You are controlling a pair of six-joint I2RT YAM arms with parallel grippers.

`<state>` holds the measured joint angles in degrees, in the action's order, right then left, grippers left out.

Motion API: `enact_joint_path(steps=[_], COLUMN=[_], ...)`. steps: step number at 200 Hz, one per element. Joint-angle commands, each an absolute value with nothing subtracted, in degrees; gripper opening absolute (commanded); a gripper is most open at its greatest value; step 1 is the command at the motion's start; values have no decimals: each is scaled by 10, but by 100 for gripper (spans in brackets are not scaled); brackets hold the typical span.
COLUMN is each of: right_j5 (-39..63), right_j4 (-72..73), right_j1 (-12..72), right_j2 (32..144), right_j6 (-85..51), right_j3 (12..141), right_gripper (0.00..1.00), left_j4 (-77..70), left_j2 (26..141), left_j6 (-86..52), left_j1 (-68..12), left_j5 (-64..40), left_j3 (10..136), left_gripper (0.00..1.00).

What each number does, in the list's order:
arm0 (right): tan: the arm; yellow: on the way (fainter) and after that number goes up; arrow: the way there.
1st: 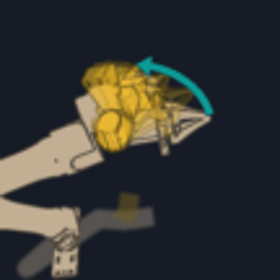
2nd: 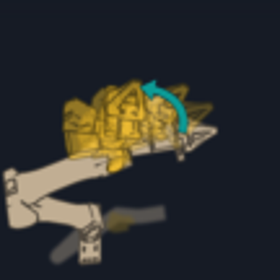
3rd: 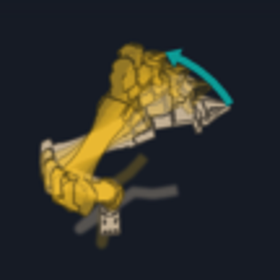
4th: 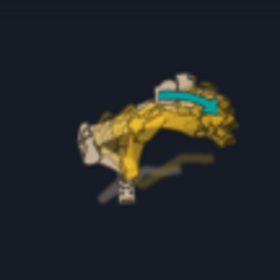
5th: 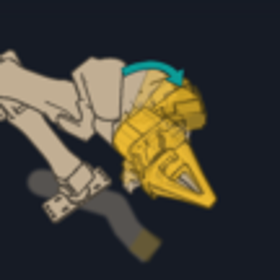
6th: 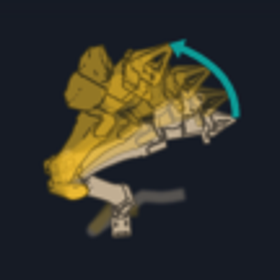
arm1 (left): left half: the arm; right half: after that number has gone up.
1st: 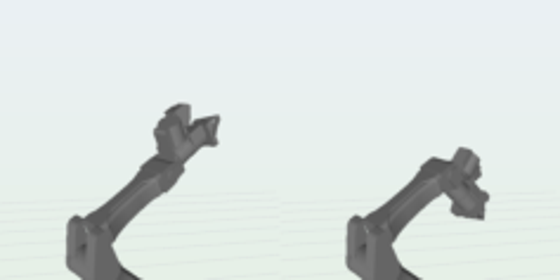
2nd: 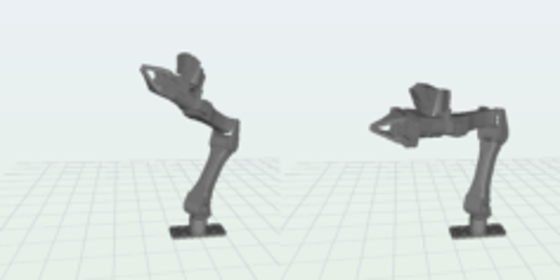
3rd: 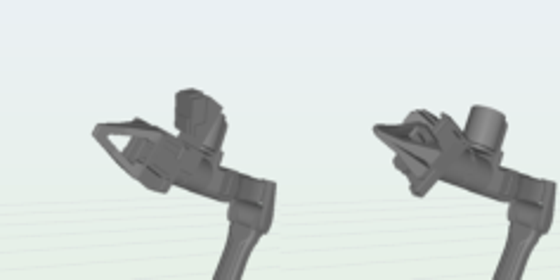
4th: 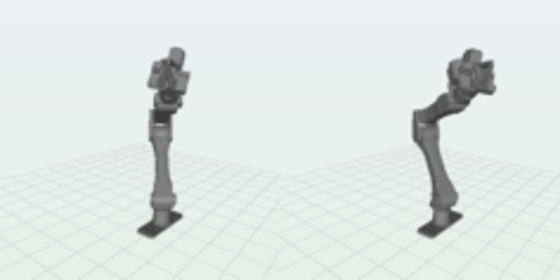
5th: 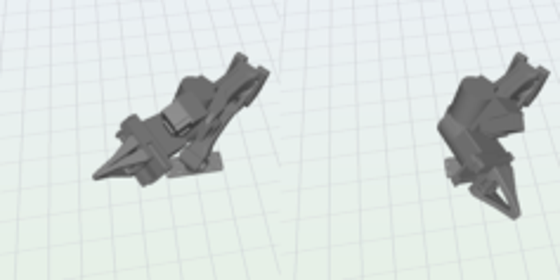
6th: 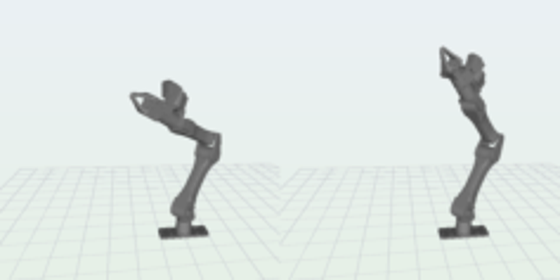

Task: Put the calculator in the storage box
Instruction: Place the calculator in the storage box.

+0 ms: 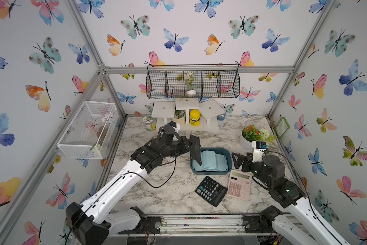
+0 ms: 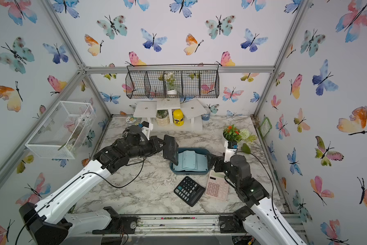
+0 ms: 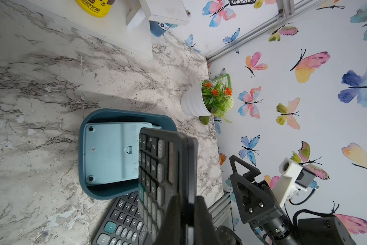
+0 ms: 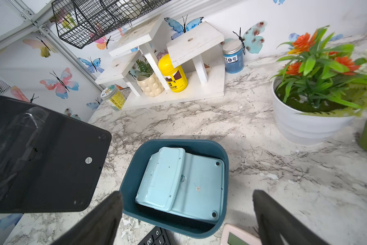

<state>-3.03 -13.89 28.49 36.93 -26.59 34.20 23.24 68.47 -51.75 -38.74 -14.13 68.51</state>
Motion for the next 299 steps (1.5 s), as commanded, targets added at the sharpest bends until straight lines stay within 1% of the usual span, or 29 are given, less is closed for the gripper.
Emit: enact_joint_path(steps=[1,26,62,110,169,232,299], right_j5=[-40,-42,-57,-99,-105,-99,-91], right_j4=[-123,-123,-132,-147,-151,-151,-149], right_j1=[287,287,287,287,287,287,287], right_j2=[359,354,342,313,306,313,312], right_j6=[-272,-272,-272,-278,-290,-295,-302], right_j3=[328,327,326,328,327,324,317], right_gripper=[98,98,98,98,98,98,98], left_j4=[180,174,136,48,-27,-106,-139], left_j2=[682,700,724,764,821,853,909], left_j6=[-525,-517,-523,-554,-579,-628,-658], left_j1=[-397,-407,-416,-425,-435,-442,-460], left_j5=[-159,-146,-161,-208,-243,-235,-203], left_j3=[682,686,680,662,652,609,612], left_gripper=[0,0,0,0,0,0,0])
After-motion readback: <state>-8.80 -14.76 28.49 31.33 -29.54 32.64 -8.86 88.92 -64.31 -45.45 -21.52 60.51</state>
